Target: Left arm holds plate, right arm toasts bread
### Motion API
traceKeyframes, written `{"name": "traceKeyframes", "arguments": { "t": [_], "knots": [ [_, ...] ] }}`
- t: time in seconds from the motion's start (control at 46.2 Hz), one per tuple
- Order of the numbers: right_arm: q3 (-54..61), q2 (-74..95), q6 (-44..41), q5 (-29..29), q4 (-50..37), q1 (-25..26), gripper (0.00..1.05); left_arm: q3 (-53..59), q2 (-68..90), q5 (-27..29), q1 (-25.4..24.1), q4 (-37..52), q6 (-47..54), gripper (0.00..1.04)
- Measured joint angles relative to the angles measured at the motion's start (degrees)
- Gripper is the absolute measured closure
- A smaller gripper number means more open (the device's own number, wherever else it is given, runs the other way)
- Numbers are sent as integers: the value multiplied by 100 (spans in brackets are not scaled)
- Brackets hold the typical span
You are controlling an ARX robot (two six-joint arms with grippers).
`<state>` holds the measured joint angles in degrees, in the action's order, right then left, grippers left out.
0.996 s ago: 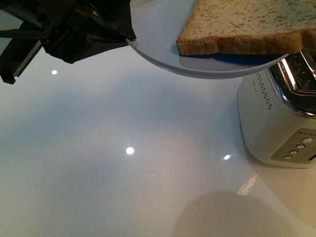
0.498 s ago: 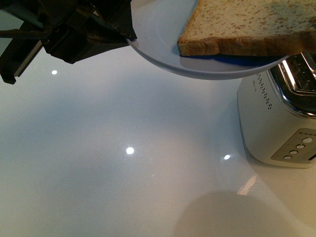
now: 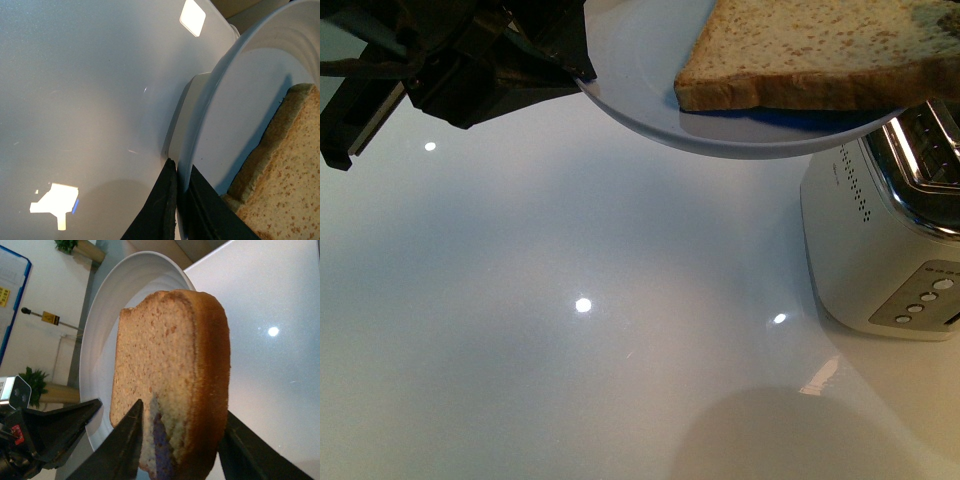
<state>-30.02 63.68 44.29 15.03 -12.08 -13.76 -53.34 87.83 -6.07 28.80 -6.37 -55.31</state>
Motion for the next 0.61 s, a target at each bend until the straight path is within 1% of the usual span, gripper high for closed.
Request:
{"name": "traceKeyframes", "arguments": {
  "t": [0.152,0.26,0.281,0.39,0.498,0.606],
  "knots": [
    [17,-11,79,68,4,35,83,0,0,0,0,2,-4,102],
    [22,-122,118,160,24,166,100,0,0,-9,0,0,-4,102],
    [22,-149,118,175,37,195,102,0,0,-7,0,0,-4,102],
    [4,-337,92,260,186,452,102,0,0,-9,0,0,-4,102],
    [-214,-549,-160,258,365,826,102,0,0,-9,0,2,-7,102],
    [-671,-671,-866,66,522,1263,102,-2,0,-11,0,2,-11,102]
  ]
}}
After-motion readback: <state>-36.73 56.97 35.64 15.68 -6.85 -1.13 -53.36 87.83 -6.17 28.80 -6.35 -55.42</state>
